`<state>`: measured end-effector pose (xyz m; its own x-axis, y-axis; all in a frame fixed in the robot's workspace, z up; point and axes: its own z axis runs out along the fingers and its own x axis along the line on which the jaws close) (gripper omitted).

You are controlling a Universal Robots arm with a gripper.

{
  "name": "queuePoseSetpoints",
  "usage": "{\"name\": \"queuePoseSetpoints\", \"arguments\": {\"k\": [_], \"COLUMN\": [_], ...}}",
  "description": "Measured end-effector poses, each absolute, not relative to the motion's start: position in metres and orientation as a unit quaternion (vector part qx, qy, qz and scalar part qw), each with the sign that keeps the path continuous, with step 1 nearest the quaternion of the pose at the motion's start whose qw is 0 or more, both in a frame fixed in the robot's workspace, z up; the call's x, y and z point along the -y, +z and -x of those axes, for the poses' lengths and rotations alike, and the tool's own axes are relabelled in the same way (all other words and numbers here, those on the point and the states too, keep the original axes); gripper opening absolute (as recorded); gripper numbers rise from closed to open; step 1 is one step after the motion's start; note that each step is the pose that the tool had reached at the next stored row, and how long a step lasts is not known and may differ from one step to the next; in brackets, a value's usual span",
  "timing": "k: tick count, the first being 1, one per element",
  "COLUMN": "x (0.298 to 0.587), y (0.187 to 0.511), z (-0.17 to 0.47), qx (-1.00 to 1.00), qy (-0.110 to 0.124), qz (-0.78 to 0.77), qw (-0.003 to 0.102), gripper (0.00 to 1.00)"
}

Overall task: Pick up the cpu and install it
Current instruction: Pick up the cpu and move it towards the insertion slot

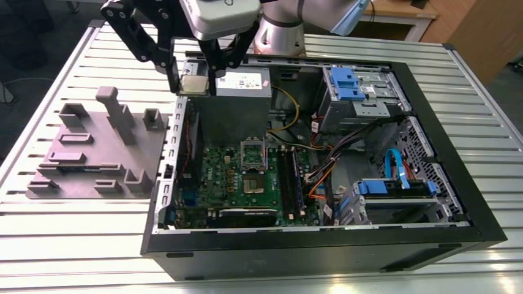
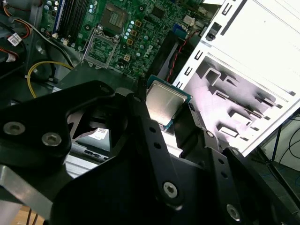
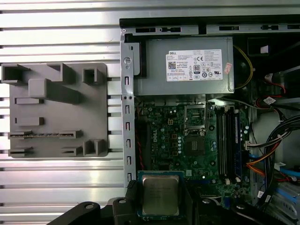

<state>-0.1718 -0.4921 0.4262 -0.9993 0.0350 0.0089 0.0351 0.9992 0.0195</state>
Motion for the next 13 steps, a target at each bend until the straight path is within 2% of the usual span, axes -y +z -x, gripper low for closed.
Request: {"name": "queuePoseSetpoints", "arguments": {"k": [13], "x": [0.4921], "y": [0.4263], "z": [0.1677], "qx": [1.0], "qy": [-0.01], "qz": [0.018], "qw": [0.004], "gripper": [0.47]}}
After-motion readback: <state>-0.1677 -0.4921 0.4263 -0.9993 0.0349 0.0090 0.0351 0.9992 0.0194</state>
